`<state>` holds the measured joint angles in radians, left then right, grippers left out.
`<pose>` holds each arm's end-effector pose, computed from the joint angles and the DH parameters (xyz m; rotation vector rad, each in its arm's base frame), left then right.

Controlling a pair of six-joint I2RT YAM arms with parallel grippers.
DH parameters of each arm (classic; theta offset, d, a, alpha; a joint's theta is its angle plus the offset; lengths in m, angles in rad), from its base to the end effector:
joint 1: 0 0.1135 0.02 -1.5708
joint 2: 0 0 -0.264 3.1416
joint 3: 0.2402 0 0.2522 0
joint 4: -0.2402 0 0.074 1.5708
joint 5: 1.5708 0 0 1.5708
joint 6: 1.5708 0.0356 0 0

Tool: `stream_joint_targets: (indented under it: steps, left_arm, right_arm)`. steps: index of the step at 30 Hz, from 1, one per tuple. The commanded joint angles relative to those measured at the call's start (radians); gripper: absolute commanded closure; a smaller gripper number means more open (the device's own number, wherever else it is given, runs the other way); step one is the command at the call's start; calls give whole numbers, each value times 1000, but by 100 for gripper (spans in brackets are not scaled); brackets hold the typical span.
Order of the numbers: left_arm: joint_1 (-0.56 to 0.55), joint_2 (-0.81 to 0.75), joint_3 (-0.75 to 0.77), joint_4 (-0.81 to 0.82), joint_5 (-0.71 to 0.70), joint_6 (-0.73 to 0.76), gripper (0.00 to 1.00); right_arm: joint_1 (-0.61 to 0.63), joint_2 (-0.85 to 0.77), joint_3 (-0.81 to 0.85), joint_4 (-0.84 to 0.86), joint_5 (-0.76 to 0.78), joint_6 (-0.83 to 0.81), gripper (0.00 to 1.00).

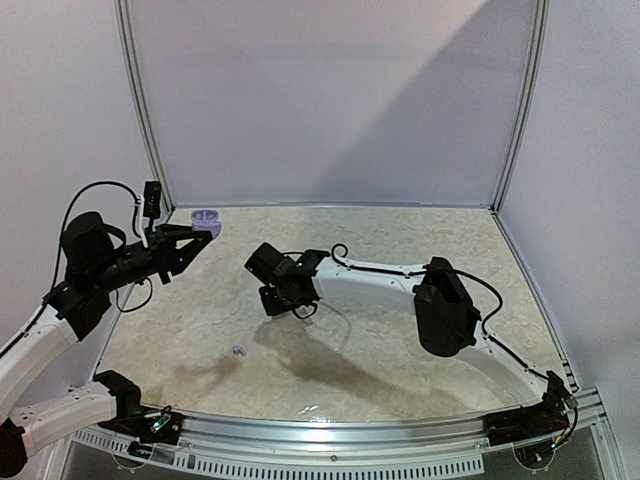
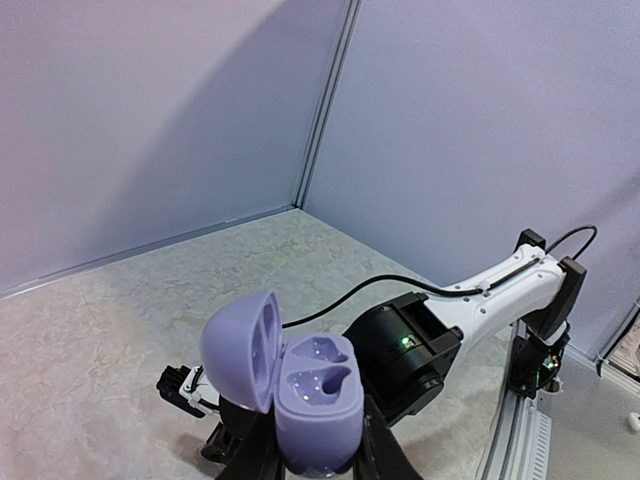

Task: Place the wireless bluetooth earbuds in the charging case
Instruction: Move the right earbud to the center of the board.

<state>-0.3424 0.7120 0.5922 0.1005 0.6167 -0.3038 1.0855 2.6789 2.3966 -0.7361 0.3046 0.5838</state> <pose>0.1565 -0.0777 0.3143 0.5309 1.5908 -0.9820 0.2729 0.4947 0.1288 -0.5230 2.4860 0.2715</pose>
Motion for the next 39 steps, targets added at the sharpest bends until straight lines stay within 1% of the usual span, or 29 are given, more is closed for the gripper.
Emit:
stream_joint_targets:
  steps: [1, 7, 10, 13, 17, 21, 25, 30, 34, 39]
  left_arm:
    - [16, 1, -7, 11, 11, 0, 100]
    - [21, -5, -8, 6, 11, 1, 100]
    - [22, -6, -9, 6, 10, 2, 100]
    - [23, -3, -11, 13, 11, -1, 100]
    - [25, -1, -12, 18, 15, 3, 100]
    - [26, 0, -12, 20, 17, 2, 100]
    - [30, 3, -17, 27, 20, 2, 100]
    - [32, 11, -26, 49, 29, -7, 100]
    - [33, 20, -27, 60, 38, -14, 100]
    - [34, 21, -29, 64, 38, -11, 100]
  right_arm:
    - [15, 23, -68, -9, -9, -43, 93]
    - [24, -35, -164, -4, -30, -56, 98]
    - [31, -91, -277, 31, -63, -54, 99]
    - [40, -176, -430, 85, -100, -58, 98]
    - [56, -268, -586, 103, -136, -37, 97]
    - [81, -347, -705, 83, -169, -14, 96]
    - [106, -428, -852, 96, -191, 27, 96]
    - [125, -530, -989, 100, -207, 81, 96]
    - [136, -585, -1022, 88, -231, 98, 94]
    - [139, -600, -999, 56, -234, 95, 90]
